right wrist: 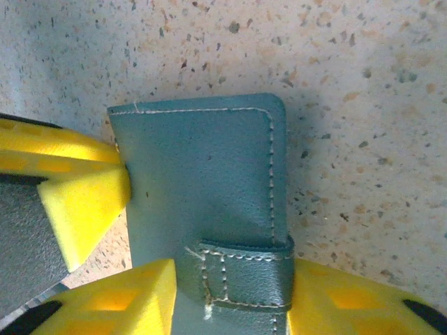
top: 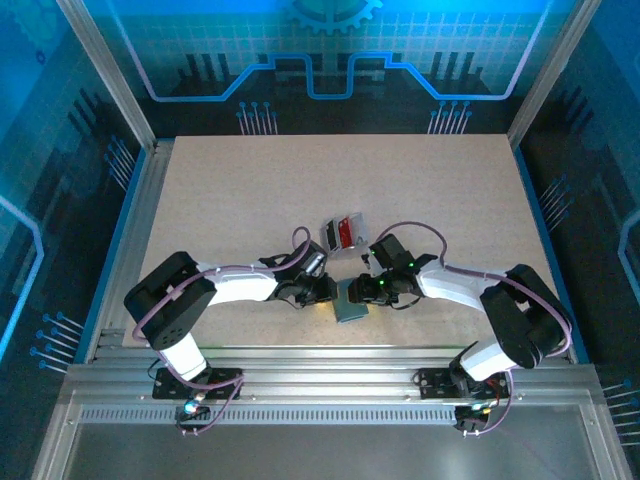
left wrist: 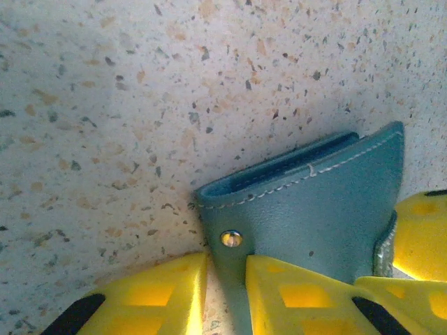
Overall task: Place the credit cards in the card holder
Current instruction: Turn over the card holder at the bottom-center of the table.
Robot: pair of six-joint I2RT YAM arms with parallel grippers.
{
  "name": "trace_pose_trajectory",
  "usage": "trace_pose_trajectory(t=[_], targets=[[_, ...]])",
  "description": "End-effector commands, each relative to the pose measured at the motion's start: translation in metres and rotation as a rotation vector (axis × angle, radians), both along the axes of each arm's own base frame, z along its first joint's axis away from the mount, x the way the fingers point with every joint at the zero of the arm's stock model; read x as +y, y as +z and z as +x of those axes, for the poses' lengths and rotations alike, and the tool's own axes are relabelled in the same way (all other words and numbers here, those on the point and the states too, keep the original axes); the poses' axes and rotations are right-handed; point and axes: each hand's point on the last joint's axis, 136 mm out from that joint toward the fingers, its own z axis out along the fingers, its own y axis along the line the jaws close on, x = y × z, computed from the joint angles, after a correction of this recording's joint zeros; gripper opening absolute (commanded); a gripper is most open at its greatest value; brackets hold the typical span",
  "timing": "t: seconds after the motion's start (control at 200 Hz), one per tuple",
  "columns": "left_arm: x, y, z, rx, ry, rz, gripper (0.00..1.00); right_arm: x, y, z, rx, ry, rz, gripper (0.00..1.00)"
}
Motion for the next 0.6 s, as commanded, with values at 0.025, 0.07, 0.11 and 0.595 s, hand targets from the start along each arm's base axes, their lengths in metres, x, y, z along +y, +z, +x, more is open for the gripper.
trace_pose_trajectory(t=[0.025, 0.07, 0.11, 0.595], targets=[[0.016, -0.036, -0.019, 0.072, 0.009, 0.087, 0.24, 0.02, 0.036, 0.005, -0.078, 0.056, 0.122, 0.33], [0.015, -0.036, -0.02, 0.072, 0.01, 0.08, 0.24, 0.017, 0.039, 0.005, -0.087, 0.056, 0.108, 0.27], [0.014, -0.033, -0.019, 0.067, 0.008, 0.072, 0.24, 0.015, 0.04, 0.005, -0.093, 0.056, 0.098, 0.22], [0.07, 0.034, 0.0, -0.004, 0.187, 0.015, 0.37, 0.004, 0.082, 0.013, -0.472, 0.235, -0.459, 0.0]])
